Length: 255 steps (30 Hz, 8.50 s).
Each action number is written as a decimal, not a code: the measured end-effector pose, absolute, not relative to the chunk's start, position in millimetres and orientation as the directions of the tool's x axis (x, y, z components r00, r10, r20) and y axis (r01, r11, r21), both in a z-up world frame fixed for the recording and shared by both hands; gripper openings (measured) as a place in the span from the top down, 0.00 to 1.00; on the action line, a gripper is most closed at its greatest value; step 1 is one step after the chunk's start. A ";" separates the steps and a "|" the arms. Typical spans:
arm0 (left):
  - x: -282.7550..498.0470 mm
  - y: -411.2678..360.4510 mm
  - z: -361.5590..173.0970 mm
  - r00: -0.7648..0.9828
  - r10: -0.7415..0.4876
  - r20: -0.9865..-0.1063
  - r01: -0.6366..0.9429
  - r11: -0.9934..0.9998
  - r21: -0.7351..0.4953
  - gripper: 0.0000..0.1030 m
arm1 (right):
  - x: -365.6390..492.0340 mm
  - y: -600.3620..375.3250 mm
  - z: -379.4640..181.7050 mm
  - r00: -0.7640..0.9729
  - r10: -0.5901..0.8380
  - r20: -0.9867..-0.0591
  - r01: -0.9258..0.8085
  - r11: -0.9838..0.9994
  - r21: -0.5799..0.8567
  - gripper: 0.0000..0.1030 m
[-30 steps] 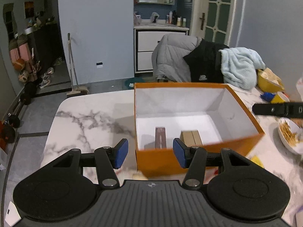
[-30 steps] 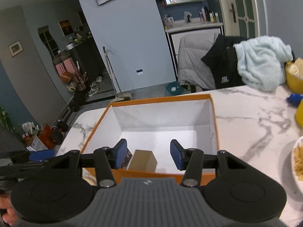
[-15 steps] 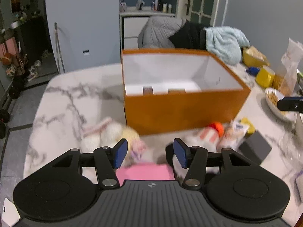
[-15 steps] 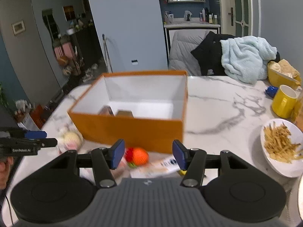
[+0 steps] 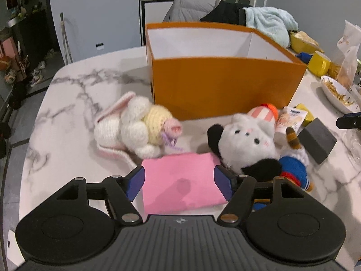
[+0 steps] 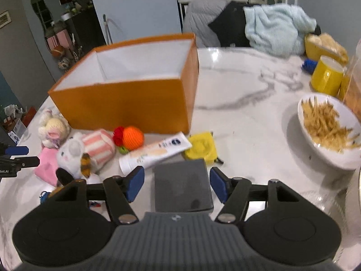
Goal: Organize objects
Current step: 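Grasp the dark grey square box with the right tool, then grasp the white crocheted bunny with the left tool, then carry the bunny into the orange box with left tool while right tool carries the grey box in, then open both tools to release the bunny and grey box, then withdraw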
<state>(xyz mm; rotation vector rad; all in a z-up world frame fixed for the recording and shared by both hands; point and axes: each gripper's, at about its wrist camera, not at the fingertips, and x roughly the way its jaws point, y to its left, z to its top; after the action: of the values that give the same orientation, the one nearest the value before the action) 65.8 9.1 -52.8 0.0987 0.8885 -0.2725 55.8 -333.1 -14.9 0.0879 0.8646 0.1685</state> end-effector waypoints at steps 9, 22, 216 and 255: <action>66.8 8.2 -73.3 0.572 -0.189 -0.798 0.296 0.955 -0.015 0.19 | 64.2 -320.1 -34.2 0.605 0.175 -0.777 -0.134 0.984 0.118 0.28; 68.3 2.3 -84.7 0.577 -0.184 -0.795 0.311 0.950 0.006 0.12 | 73.2 -316.6 -73.4 0.540 0.122 -0.833 -0.163 0.986 0.038 0.21; 246.4 -71.5 23.2 0.754 -0.144 -0.641 0.272 0.957 0.105 0.15 | 282.2 -244.8 2.3 0.666 0.202 -0.718 -0.123 0.979 0.162 0.20; 70.5 -12.2 -6.9 0.696 -0.246 -0.674 0.434 0.893 0.122 0.14 | 63.1 -239.2 11.0 0.674 0.253 -0.694 -0.341 0.940 0.012 0.17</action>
<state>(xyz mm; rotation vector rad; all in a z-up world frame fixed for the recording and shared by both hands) 70.5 -12.2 -6.9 0.2828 0.7054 -0.3846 63.1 -239.2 11.0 -0.1219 0.7617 0.3353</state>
